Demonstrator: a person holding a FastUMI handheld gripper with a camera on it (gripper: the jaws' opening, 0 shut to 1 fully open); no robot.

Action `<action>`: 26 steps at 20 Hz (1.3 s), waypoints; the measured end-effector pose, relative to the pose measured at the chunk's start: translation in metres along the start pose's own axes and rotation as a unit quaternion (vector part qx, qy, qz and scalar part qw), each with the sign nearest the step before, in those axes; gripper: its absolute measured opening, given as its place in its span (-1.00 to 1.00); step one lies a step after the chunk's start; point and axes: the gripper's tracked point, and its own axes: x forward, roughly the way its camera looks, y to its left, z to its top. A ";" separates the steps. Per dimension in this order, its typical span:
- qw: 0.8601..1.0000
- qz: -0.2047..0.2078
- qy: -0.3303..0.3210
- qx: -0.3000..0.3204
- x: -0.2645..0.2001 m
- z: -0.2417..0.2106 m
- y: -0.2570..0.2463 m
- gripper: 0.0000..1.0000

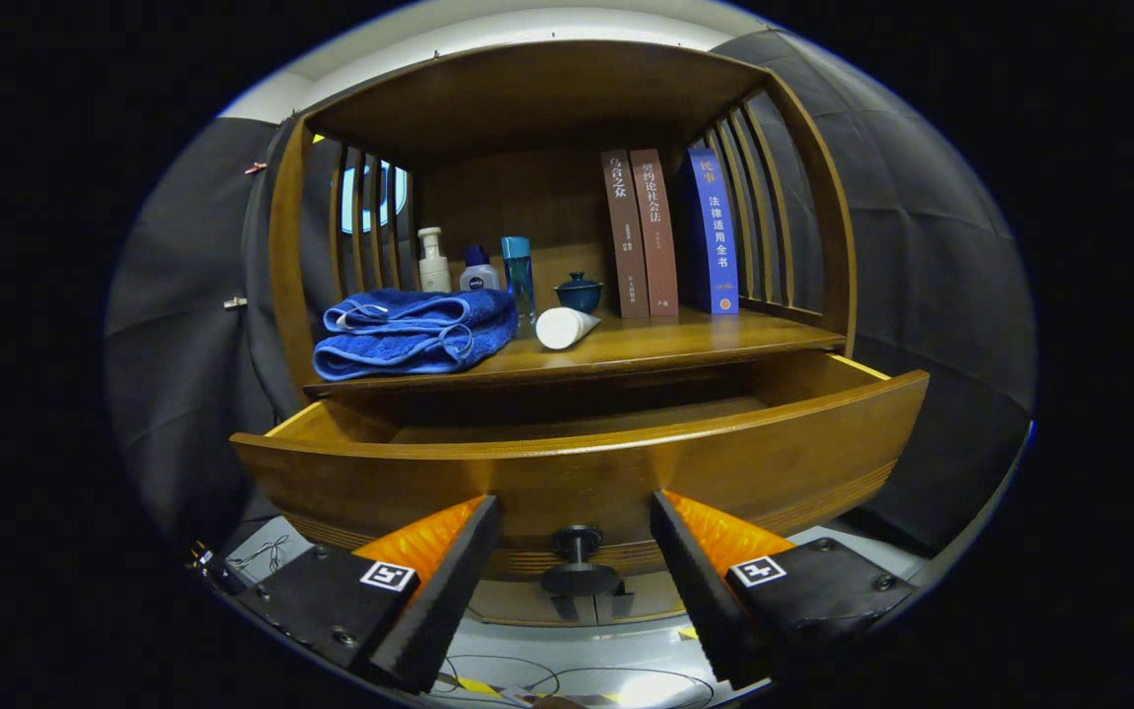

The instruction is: Pull open the drawer, take out the items inside it, and place them on the countertop above the cabinet.

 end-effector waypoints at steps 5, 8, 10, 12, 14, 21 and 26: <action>1.000 -0.001 -0.006 0.002 0.039 0.009 0.001 1.00; 1.000 -0.002 -0.005 0.007 0.059 0.013 0.002 1.00; 1.000 -0.001 -0.004 0.009 0.067 0.014 0.002 1.00; 1.000 -0.002 -0.005 0.007 0.071 0.016 0.002 1.00; 1.000 -0.004 -0.006 0.005 0.074 0.017 0.003 1.00; 1.000 -0.006 -0.005 0.001 0.075 0.016 0.004 1.00; 1.000 0.001 -0.015 -0.005 0.063 0.026 0.005 0.99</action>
